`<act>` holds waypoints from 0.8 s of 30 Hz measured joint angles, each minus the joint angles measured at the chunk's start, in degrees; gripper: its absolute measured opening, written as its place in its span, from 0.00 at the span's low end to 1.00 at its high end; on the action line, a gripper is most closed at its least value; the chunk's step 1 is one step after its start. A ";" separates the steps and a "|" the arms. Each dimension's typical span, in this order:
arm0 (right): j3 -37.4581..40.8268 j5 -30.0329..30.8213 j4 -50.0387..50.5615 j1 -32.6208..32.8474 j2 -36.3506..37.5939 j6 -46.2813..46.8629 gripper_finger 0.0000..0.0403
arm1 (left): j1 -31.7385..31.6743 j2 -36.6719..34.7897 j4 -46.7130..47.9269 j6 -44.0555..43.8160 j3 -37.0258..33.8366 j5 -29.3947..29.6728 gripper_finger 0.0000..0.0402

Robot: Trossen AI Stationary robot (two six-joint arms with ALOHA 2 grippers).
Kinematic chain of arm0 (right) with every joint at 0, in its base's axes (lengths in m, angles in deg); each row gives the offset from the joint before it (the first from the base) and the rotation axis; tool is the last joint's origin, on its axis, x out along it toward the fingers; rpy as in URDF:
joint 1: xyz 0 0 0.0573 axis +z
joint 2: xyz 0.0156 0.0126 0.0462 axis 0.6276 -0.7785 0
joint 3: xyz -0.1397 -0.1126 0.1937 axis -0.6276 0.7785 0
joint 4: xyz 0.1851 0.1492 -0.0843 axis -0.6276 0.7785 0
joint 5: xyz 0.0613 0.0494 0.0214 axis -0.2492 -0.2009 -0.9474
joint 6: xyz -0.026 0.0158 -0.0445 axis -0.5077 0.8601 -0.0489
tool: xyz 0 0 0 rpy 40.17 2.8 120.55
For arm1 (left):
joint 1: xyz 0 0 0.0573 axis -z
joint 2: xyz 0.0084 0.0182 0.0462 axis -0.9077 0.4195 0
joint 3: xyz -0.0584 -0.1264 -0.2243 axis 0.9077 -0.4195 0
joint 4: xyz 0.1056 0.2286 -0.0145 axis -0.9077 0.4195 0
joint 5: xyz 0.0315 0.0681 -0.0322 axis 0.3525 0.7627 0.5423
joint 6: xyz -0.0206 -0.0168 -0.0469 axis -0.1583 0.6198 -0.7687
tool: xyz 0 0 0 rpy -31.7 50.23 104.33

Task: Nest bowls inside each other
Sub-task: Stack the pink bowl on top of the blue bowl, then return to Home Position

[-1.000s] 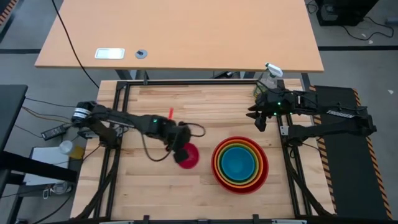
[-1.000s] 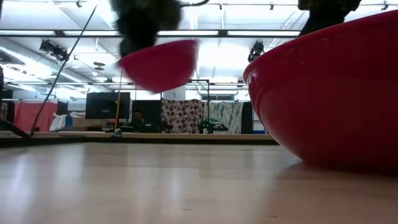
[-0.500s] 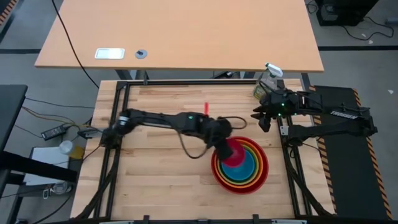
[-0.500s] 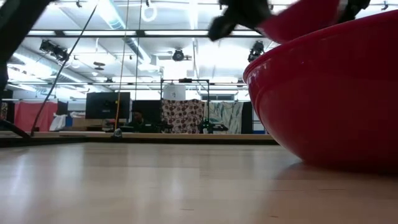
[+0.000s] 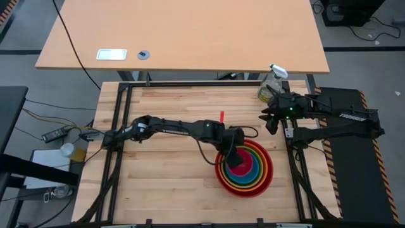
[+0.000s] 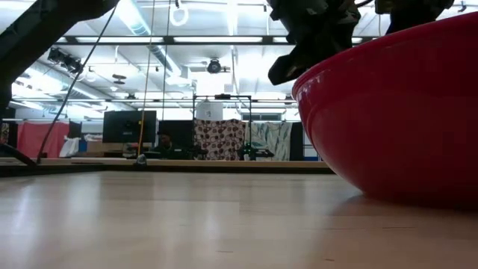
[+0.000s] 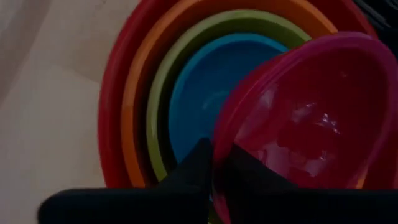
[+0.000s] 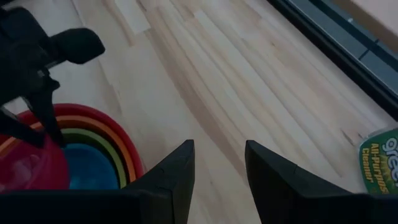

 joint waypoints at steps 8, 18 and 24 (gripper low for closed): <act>0.00 -0.04 -0.60 0.02 0.09 -0.11 0.37 | 0.11 0.00 0.49 1.07 0.00 0.50 0.35; 0.02 -1.08 -1.37 0.02 0.07 0.77 0.37 | 0.32 -0.51 0.78 4.44 -0.02 2.18 0.48; 0.00 -3.23 -5.16 0.02 0.05 0.75 0.37 | 2.47 -1.86 -4.32 13.69 0.02 4.55 0.42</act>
